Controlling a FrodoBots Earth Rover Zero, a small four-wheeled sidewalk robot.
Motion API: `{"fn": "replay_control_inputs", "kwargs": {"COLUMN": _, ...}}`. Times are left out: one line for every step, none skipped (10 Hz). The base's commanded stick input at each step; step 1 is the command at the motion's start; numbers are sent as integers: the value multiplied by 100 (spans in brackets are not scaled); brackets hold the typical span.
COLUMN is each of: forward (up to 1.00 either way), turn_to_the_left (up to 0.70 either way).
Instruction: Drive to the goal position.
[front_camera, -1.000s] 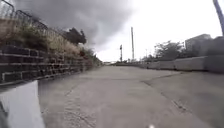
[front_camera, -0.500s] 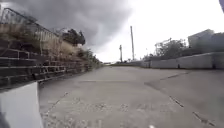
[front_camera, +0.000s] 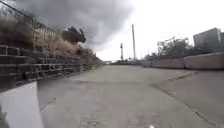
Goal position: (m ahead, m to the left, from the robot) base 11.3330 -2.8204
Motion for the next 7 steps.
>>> {"fn": "replay_control_inputs", "kwargs": {"forward": 85, "turn_to_the_left": 0}}
{"fn": "replay_control_inputs", "kwargs": {"forward": 85, "turn_to_the_left": 0}}
{"fn": "replay_control_inputs", "kwargs": {"forward": 85, "turn_to_the_left": 0}}
{"fn": "replay_control_inputs", "kwargs": {"forward": 85, "turn_to_the_left": 0}}
{"fn": "replay_control_inputs", "kwargs": {"forward": 85, "turn_to_the_left": 0}}
{"fn": "replay_control_inputs", "kwargs": {"forward": 85, "turn_to_the_left": 0}}
{"fn": "replay_control_inputs", "kwargs": {"forward": 85, "turn_to_the_left": 0}}
